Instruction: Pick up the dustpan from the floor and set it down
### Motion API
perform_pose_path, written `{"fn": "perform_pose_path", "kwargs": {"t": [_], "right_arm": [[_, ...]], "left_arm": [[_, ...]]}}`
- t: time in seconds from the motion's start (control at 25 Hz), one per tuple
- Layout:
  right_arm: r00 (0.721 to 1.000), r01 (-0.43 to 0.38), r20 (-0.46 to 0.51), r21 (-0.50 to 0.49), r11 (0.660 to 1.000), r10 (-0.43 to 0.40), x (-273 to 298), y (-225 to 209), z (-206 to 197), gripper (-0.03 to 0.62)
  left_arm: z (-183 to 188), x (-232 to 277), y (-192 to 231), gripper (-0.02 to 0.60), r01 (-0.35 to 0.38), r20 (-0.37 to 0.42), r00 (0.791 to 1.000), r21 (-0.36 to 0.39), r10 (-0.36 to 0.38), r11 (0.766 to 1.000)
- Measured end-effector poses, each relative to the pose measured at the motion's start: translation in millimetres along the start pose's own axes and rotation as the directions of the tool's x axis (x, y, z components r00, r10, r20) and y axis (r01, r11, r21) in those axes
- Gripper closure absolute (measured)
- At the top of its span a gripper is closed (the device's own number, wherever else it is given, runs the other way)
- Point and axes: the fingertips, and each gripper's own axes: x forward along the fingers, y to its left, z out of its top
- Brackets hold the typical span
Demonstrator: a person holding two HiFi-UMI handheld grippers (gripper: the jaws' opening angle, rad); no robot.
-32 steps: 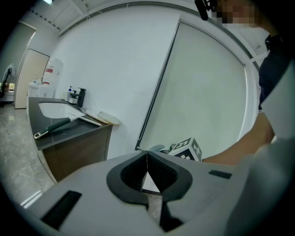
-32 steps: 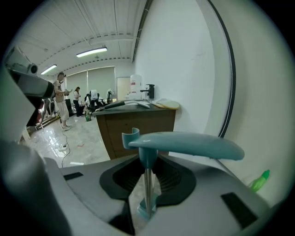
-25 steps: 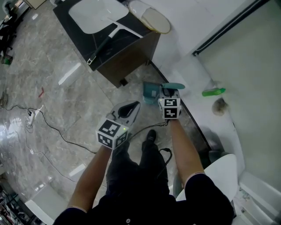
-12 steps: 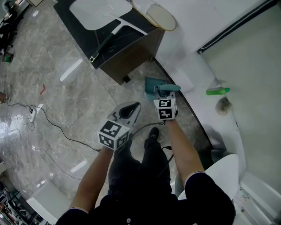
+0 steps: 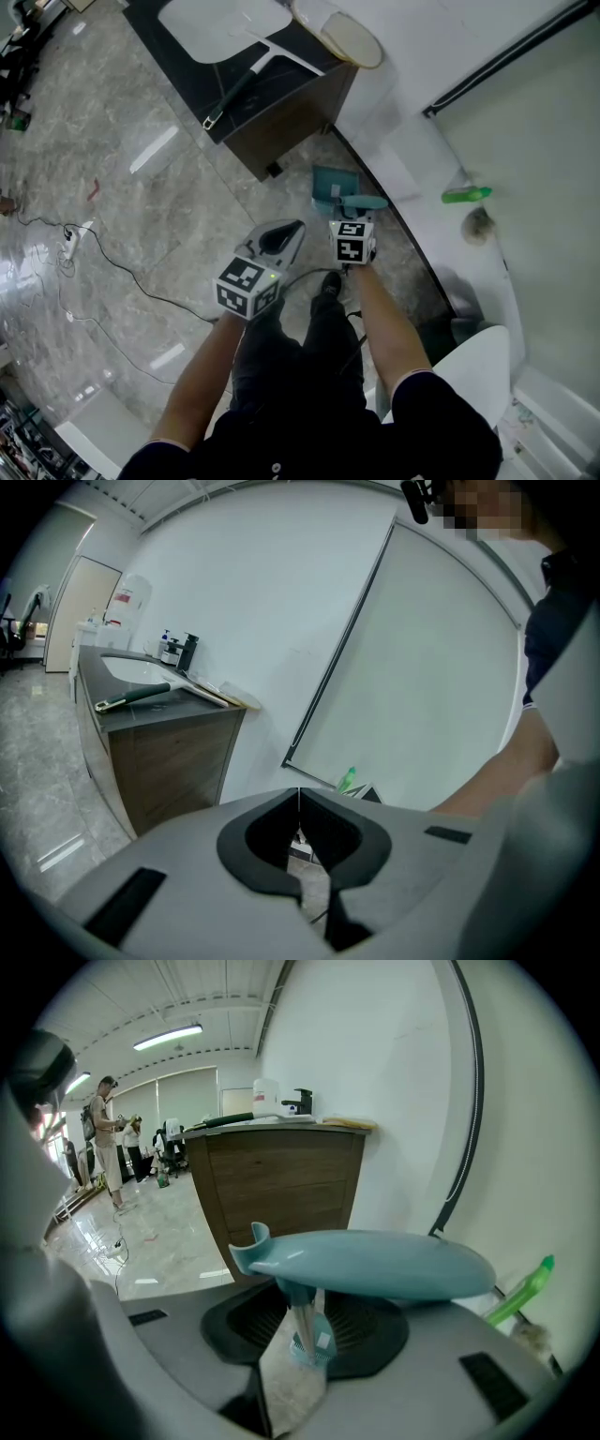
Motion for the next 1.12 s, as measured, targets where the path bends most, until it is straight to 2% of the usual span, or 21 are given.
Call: {"fn": "perform_pose_path", "kwargs": {"t": [0.24, 0.4, 0.48, 0.6, 0.72, 0.84, 1.0, 1.12], "right_arm": [[0.994, 0.005, -0.106, 0.071, 0.997, 0.003, -8.9, 5.3, -28.9, 0.390], [0.982, -0.004, -0.184, 0.124, 0.992, 0.027, -26.6, 13.5, -55.8, 0.388], [0.984, -0.008, -0.176, 0.158, 0.987, 0.037, -44.4, 17.9, -61.2, 0.388], [0.993, -0.047, -0.095, 0.208, 0.977, 0.069, -75.9, 26.1, -43.8, 0.390], [0.995, -0.095, 0.031, 0.226, 0.970, 0.090, -110.3, 29.8, -7.4, 0.392], [0.982, -0.122, 0.166, 0.213, 0.969, 0.087, -149.3, 32.2, 36.9, 0.490], [0.929, -0.187, 0.352, 0.180, 0.966, 0.114, -203.9, 43.1, 96.9, 0.586], [0.873, -0.223, 0.469, 0.137, 0.965, 0.135, -246.4, 53.7, 137.4, 0.586]], "left_arm": [[-0.9, -11.8, -6.0, 0.568, 0.018, -0.004, 1.000, 0.012, -0.018, 1.000], [-2.7, -20.5, -9.2, 0.568, 0.031, -0.009, 0.999, 0.019, -0.030, 0.999], [-2.9, -26.6, -13.5, 0.568, 0.040, -0.009, 0.999, 0.022, -0.040, 0.999], [0.2, -33.2, -19.7, 0.568, 0.061, -0.001, 0.998, 0.038, -0.061, 0.997], [7.2, -36.5, -29.7, 0.568, 0.091, 0.015, 0.996, 0.057, -0.092, 0.994], [19.6, -42.4, -43.9, 0.568, 0.121, 0.039, 0.991, 0.074, -0.124, 0.990], [40.6, -52.5, -64.6, 0.568, 0.162, 0.076, 0.982, 0.110, -0.171, 0.981], [59.4, -62.6, -79.5, 0.568, 0.185, 0.105, 0.974, 0.143, -0.201, 0.972]]}}
